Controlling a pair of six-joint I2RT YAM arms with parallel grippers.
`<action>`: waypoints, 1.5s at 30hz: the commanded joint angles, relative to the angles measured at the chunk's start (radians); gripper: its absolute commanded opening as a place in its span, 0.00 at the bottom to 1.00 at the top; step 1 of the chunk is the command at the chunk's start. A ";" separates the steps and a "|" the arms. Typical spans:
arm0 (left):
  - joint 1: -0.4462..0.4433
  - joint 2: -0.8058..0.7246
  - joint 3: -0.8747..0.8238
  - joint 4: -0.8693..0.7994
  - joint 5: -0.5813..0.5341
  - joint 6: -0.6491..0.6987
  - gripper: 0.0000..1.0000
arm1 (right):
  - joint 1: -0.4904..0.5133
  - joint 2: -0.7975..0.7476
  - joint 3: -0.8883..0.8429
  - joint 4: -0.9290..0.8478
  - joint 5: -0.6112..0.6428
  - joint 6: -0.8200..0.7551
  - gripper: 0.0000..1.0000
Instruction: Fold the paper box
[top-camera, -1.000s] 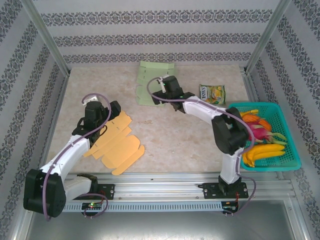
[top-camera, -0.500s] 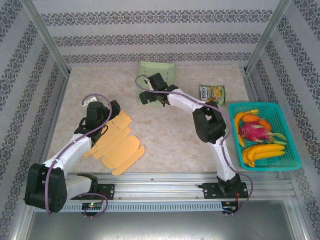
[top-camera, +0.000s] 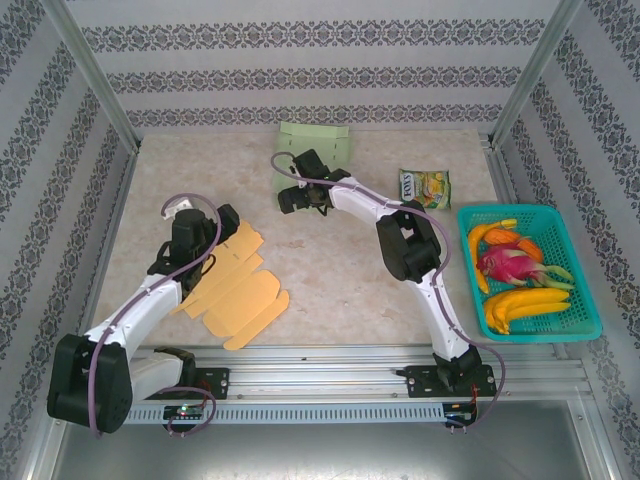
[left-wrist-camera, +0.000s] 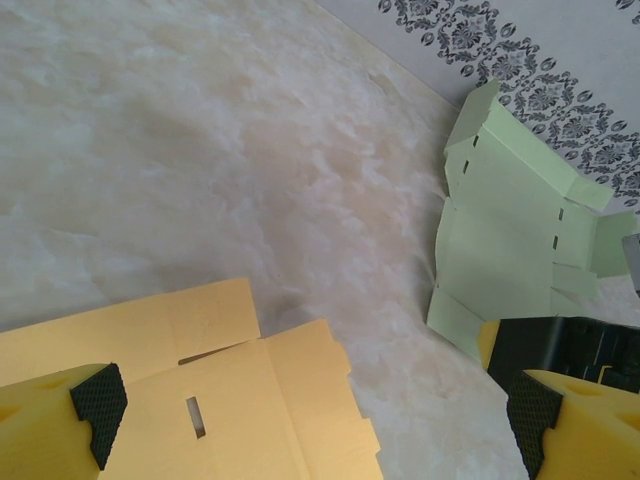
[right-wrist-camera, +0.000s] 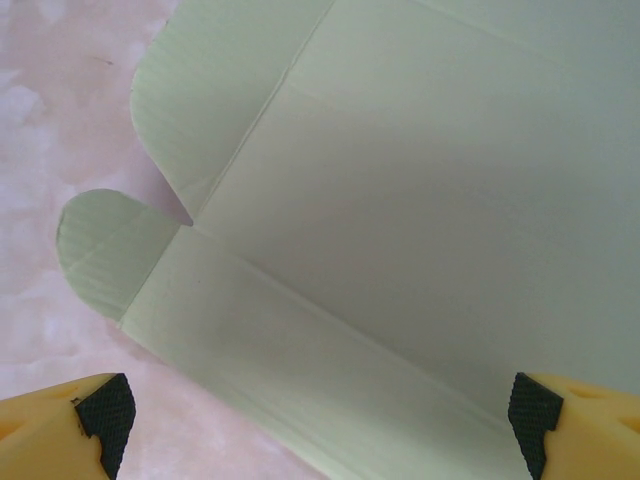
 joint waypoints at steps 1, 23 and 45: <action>-0.009 -0.030 -0.021 0.032 0.015 -0.023 1.00 | -0.016 0.038 0.031 -0.036 -0.065 0.094 0.98; -0.028 -0.030 -0.045 0.047 0.057 -0.064 1.00 | 0.035 -0.367 -0.698 0.193 -0.015 0.070 0.98; -0.258 0.495 0.425 -0.067 0.046 0.076 0.99 | 0.230 -1.205 -1.139 0.026 0.365 0.126 0.98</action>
